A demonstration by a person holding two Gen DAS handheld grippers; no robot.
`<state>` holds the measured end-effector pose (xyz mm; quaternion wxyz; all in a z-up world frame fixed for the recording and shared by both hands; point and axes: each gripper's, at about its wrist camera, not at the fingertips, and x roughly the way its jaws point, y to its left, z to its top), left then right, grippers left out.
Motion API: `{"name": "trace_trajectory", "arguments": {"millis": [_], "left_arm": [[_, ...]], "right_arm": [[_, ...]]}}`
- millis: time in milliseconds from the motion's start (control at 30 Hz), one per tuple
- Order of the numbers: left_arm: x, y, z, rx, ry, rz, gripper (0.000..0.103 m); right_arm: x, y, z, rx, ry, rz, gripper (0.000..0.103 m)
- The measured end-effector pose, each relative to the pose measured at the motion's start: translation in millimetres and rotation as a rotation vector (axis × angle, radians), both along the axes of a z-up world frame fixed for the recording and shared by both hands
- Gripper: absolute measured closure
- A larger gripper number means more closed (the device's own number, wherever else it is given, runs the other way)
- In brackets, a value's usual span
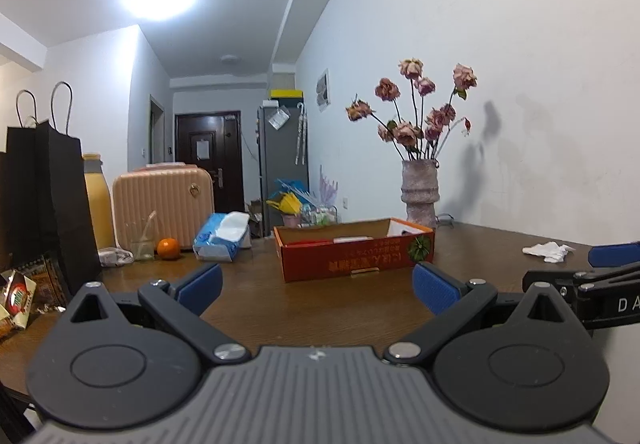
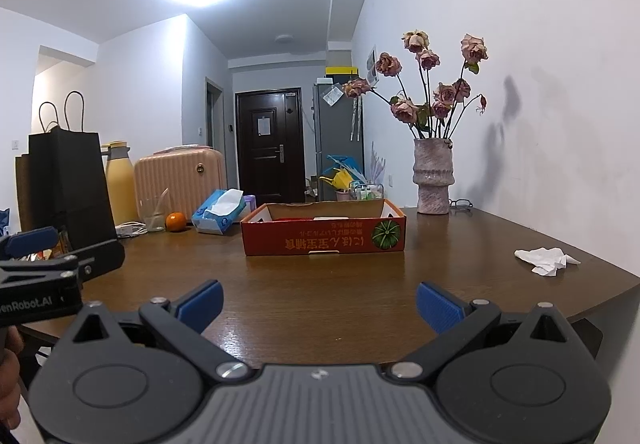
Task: Organize rigid objects
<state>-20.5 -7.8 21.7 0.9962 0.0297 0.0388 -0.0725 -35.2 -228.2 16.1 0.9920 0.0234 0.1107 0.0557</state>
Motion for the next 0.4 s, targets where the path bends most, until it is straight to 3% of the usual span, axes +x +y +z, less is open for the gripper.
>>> {"name": "trace_trajectory", "arguments": {"millis": [400], "left_arm": [[5.0,0.7,-0.8,-0.017,0.040,0.002,0.000]], "right_arm": [[0.0,0.0,-1.3,0.001,0.007,0.002,0.000]]}}
